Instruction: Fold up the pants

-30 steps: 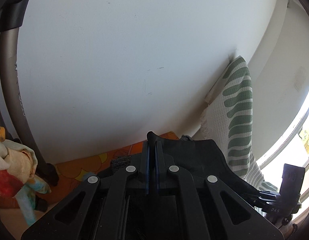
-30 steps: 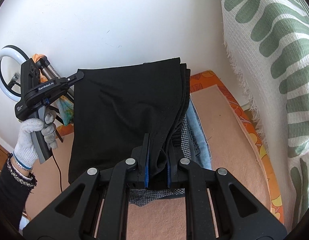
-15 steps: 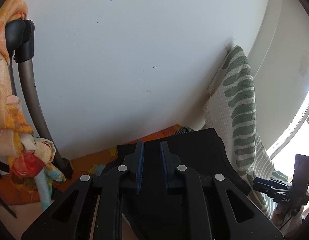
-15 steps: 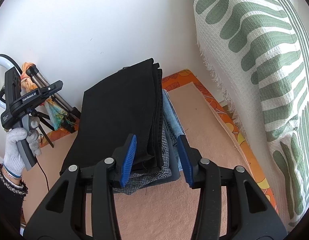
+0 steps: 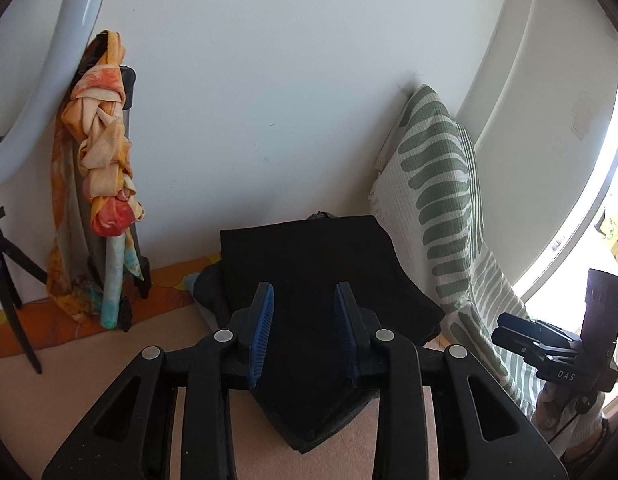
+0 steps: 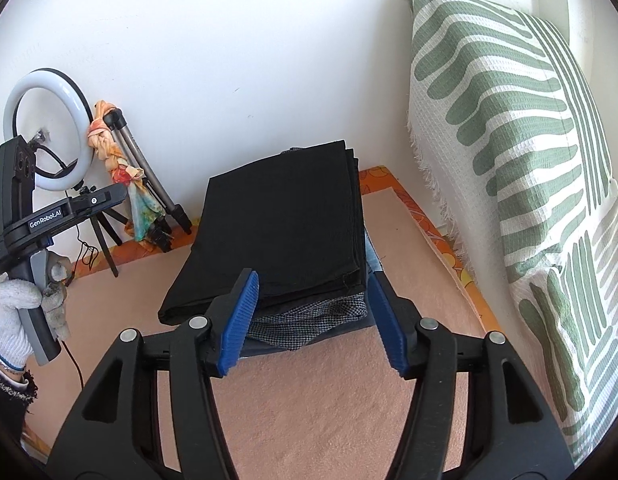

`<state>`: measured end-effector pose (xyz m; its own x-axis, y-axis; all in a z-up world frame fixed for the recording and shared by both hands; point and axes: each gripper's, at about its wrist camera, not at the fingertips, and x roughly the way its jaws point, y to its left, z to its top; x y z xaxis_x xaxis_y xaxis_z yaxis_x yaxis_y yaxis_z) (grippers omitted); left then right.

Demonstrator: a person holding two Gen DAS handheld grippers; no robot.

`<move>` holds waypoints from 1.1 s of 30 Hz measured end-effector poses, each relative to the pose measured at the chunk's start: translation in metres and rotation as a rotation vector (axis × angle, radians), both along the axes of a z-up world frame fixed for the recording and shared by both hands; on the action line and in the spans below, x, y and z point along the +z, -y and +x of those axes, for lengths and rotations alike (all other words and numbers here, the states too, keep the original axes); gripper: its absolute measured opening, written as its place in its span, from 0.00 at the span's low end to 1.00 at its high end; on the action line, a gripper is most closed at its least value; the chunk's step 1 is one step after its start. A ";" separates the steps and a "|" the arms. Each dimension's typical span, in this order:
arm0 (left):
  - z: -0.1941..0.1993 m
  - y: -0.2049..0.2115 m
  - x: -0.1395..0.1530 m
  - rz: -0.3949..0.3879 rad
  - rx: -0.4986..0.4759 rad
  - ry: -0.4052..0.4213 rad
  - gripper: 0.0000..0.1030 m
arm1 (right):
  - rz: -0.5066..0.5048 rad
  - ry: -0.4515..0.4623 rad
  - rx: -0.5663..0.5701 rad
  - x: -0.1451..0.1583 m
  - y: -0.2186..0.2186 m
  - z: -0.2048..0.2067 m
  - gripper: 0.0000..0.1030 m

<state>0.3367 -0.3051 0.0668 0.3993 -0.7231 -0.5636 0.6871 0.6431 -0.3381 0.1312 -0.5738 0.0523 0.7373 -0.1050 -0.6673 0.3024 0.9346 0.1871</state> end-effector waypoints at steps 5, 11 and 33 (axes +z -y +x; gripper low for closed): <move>-0.043 -0.025 0.016 0.019 -0.001 0.063 0.57 | -0.062 0.027 0.010 0.014 -0.036 -0.022 0.71; -0.095 -0.057 0.032 0.013 0.006 0.121 0.74 | -0.145 0.069 -0.015 0.024 -0.077 -0.052 0.86; -0.221 -0.157 0.006 0.049 0.110 0.215 0.81 | -0.216 0.103 -0.018 -0.018 -0.168 -0.114 0.97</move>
<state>0.1162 -0.1477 0.0733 0.5886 -0.6425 -0.4907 0.6649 0.7300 -0.1583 0.0173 -0.4056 0.0344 0.7971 -0.2506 -0.5495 0.3088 0.9510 0.0143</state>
